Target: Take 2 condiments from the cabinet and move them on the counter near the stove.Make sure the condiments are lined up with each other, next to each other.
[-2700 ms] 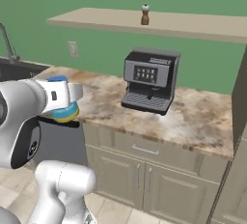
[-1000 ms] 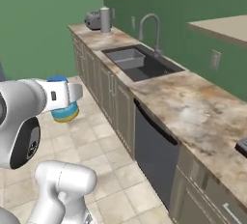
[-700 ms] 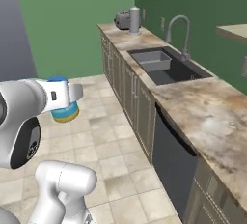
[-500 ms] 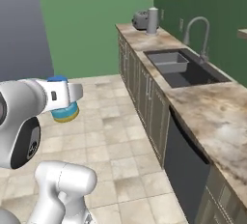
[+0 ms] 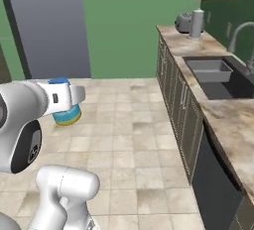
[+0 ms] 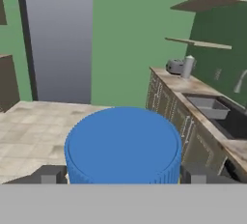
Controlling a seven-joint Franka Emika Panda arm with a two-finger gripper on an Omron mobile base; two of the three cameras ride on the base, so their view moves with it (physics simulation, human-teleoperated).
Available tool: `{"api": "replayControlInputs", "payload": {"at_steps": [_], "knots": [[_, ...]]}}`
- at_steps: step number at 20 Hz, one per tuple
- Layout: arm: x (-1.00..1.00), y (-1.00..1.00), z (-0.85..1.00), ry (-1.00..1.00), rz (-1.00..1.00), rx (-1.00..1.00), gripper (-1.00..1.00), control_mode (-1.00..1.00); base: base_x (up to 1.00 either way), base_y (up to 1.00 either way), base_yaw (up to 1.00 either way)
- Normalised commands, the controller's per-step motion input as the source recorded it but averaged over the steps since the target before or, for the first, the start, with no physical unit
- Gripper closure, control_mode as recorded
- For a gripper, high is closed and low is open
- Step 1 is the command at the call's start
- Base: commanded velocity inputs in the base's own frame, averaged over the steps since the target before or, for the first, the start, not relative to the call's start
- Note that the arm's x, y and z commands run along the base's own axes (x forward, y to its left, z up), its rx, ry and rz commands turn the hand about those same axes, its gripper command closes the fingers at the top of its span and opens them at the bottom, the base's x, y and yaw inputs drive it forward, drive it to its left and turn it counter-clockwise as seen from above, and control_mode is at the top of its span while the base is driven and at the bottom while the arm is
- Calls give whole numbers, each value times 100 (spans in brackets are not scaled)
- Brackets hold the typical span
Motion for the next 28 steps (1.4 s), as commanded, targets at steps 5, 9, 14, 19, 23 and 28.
{"api": "replayControlInputs", "payload": {"at_steps": [5,9,14,19,23,28], "knots": [[0,0,0,0,0,0,100,100,0,33,37],[0,0,0,0,0,0,100,100,0,32,38],[0,0,0,0,0,0,100,100,0,29,38],[0,0,0,0,0,0,100,100,1,26,38],[0,0,0,0,0,0,100,100,28,27,34],[0,0,0,0,0,0,100,100,100,6,19]]}}
